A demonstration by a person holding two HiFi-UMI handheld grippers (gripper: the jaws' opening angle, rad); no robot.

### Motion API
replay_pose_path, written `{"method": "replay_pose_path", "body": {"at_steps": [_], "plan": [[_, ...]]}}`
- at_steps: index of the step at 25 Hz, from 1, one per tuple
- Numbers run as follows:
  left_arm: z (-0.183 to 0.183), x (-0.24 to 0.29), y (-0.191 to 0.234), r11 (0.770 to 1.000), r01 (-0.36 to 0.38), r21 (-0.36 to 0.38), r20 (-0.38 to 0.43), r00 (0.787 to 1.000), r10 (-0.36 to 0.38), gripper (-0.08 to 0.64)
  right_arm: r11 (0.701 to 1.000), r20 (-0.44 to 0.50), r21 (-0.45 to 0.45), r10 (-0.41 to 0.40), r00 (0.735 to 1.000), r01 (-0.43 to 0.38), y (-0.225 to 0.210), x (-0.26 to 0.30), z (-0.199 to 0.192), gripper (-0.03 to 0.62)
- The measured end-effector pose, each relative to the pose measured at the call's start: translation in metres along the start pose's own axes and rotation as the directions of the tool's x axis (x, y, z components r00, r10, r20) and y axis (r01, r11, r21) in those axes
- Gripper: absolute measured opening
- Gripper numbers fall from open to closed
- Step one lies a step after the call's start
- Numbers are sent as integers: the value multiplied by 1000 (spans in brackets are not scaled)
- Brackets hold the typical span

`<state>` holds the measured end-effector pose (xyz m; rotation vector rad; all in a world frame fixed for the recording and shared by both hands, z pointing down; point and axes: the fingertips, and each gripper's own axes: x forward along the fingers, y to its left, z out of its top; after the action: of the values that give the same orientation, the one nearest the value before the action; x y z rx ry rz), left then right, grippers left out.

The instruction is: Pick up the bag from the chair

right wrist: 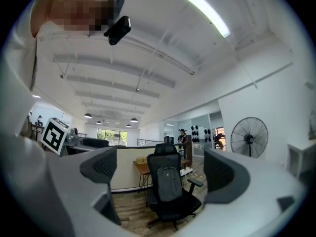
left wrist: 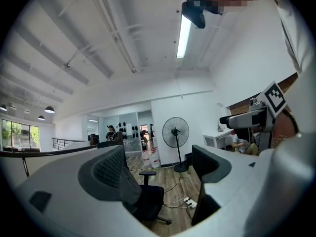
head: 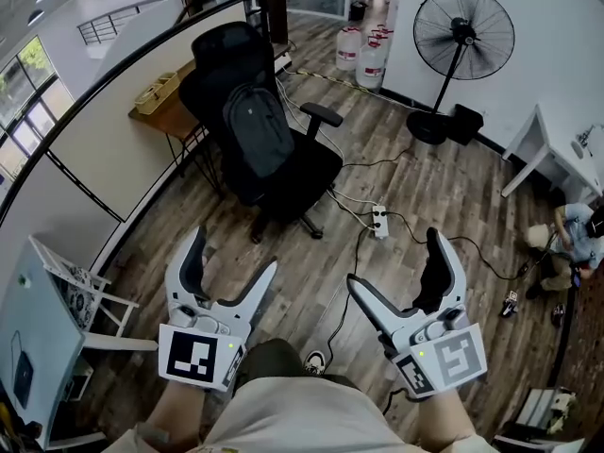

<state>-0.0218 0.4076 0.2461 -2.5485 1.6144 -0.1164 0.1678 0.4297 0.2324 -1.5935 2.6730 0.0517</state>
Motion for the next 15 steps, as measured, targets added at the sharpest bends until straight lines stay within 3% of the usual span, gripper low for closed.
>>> {"method": "replay_pose_path", "body": {"at_steps": [7, 15], "plan": [[13, 3, -2, 998, -52, -29, 65, 996, 54, 416, 998, -13, 22, 67, 998, -67, -9, 3, 2, 548], [-3, 37, 7, 999, -41, -8, 37, 998, 41, 416, 999, -10, 17, 52, 999, -52, -28, 29, -10, 548]]}}
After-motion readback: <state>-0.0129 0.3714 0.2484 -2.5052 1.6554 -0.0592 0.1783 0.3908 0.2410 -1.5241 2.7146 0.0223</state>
